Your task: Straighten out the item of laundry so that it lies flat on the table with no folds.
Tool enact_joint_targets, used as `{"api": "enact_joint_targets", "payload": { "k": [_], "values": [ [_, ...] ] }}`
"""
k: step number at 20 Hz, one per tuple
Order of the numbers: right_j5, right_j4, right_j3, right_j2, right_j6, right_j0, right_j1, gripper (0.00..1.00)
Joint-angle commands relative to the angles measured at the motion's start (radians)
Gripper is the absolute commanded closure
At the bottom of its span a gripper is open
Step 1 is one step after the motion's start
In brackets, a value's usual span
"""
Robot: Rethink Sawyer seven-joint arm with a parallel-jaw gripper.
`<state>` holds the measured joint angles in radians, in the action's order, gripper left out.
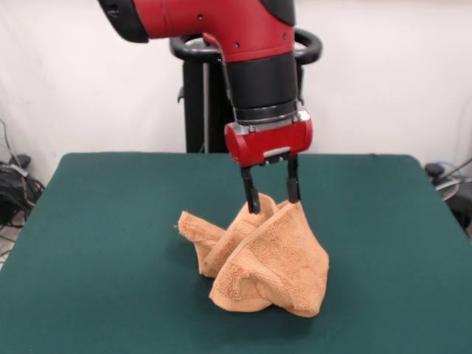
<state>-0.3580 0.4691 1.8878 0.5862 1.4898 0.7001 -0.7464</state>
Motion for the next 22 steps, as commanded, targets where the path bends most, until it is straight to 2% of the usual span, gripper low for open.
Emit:
{"api": "enact_joint_targets", "payload": {
  "k": [1,7,13,22],
  "values": [
    [-0.135,0.074,0.095,0.100,-0.180,0.035,-0.037,0.00],
    [-0.174,0.085,0.154,0.127,-0.191,0.092,-0.086,0.00],
    [-0.190,0.108,0.211,0.081,-0.136,0.108,-0.168,0.00],
    [-0.197,0.172,0.191,0.064,-0.119,0.107,-0.129,0.00]
  ]
}}
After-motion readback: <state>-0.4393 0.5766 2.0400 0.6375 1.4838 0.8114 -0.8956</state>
